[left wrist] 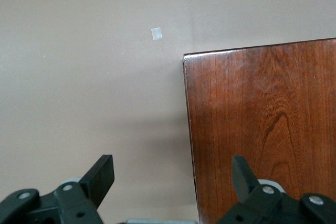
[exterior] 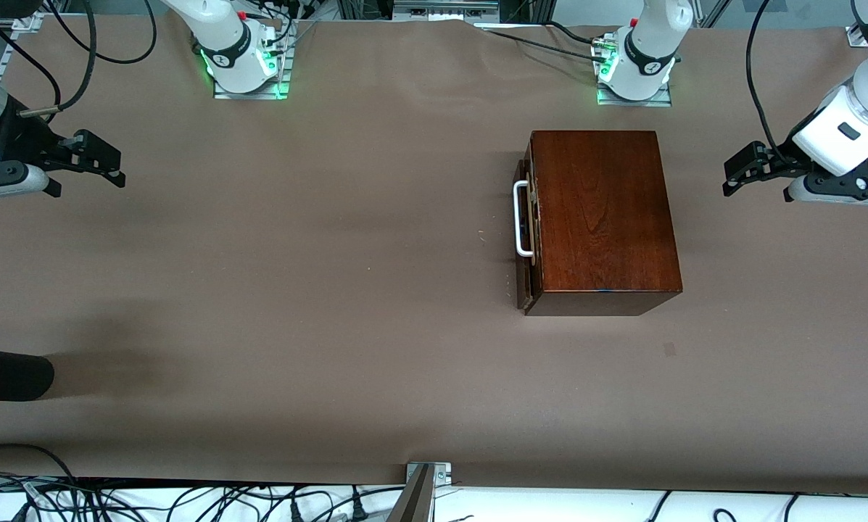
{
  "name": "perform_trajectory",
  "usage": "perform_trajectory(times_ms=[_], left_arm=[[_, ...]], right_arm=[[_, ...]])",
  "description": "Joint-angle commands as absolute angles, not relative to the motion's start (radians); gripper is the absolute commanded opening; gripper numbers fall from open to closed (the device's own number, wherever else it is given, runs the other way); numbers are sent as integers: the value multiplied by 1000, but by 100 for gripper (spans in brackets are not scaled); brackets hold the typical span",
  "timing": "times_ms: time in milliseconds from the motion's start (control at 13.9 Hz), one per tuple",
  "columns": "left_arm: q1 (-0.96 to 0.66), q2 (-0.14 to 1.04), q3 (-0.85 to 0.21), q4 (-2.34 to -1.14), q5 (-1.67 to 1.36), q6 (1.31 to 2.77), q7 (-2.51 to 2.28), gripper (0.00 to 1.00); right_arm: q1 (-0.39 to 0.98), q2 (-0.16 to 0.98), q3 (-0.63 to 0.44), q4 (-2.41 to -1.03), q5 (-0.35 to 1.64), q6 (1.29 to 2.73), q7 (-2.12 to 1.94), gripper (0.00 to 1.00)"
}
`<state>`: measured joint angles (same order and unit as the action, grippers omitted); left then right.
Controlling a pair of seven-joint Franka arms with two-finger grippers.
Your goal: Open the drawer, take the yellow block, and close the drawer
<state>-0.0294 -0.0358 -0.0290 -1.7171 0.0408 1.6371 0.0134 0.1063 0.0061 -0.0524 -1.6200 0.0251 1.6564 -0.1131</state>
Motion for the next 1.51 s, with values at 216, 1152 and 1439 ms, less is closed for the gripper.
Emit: perform_trajectory(times_ms=[216, 1152, 1439], left_arm=[[-26, -34, -31, -1698, 67, 1628, 28, 100], [-26, -12, -32, -1669, 66, 1594, 35, 100], [-28, -12, -35, -1667, 66, 1575, 29, 100]], right_arm=[[103, 5, -51, -1609, 28, 1646, -114, 100], [103, 5, -51, -1611, 26, 1646, -114, 100], [103, 5, -51, -1609, 26, 1644, -114, 100]])
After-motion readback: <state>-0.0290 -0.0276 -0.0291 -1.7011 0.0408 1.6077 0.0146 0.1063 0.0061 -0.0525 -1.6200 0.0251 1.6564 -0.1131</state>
